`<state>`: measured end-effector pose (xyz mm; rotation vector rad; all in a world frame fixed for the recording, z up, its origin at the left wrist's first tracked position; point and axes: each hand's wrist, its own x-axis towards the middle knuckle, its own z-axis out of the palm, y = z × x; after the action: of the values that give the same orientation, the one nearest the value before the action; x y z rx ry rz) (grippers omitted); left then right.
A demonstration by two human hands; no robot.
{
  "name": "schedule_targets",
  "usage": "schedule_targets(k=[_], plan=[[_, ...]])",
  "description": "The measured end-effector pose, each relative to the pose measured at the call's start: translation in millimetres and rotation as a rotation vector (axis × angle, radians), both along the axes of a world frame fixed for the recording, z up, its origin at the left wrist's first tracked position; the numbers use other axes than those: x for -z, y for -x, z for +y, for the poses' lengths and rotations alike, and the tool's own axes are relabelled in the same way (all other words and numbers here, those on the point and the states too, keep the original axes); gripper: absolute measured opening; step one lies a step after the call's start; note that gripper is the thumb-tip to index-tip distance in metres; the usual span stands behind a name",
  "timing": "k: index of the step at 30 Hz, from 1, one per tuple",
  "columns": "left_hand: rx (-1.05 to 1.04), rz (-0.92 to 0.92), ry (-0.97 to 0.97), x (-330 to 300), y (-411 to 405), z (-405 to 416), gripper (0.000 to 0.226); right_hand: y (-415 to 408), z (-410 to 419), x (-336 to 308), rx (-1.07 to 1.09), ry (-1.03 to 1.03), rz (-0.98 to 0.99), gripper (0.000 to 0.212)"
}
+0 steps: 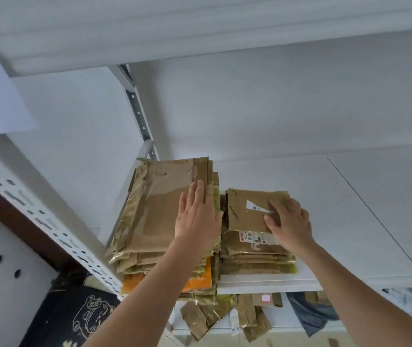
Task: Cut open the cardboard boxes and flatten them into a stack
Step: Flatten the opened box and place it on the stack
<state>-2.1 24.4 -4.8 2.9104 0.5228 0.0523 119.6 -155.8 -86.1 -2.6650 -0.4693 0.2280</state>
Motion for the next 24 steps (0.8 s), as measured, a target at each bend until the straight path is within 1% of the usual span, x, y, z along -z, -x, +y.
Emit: schedule_targets(k=[2,5,7,9,11,13,15,16,17,18,20,21,22,24], plan=[[0.099,-0.054,-0.030,0,2,-17,0.066,-7,-1,-3,0.087,-0.090,0.096,0.055],[0.257,-0.105,0.005,9,-3,-46,0.062,-12,-9,-5,0.234,-0.339,0.275,0.068],[0.262,-0.088,0.070,20,-10,-64,0.061,-14,-15,-6,0.229,-0.422,0.328,0.079],[0.210,-0.015,0.125,34,-19,-78,0.063,-16,-21,-1,0.217,-0.415,0.339,0.088],[0.133,0.077,0.135,51,-30,-90,0.069,-21,-29,4,0.189,-0.388,0.362,0.096],[0.079,0.168,0.114,66,-43,-96,0.082,-31,-40,7,0.171,-0.341,0.423,0.105],[0.047,0.260,0.072,81,-54,-99,0.102,-39,-54,12,0.163,-0.264,0.544,0.111],[0.043,0.308,0.065,87,-59,-100,0.112,-43,-61,18,0.138,-0.264,0.628,0.109],[0.044,0.355,0.082,92,-63,-100,0.121,-47,-68,24,0.112,-0.301,0.715,0.103],[0.046,0.397,0.118,95,-66,-101,0.127,-52,-74,30,0.107,-0.352,0.782,0.092],[0.052,0.457,0.198,98,-69,-101,0.134,-61,-81,39,0.138,-0.497,0.846,0.058],[0.058,0.476,0.220,99,-69,-101,0.136,-63,-81,38,0.164,-0.564,0.870,0.041],[0.065,0.491,0.232,99,-68,-102,0.138,-64,-78,39,0.187,-0.604,0.878,0.032],[0.076,0.515,0.241,100,-65,-102,0.144,-64,-70,38,0.165,-0.557,0.786,0.030]])
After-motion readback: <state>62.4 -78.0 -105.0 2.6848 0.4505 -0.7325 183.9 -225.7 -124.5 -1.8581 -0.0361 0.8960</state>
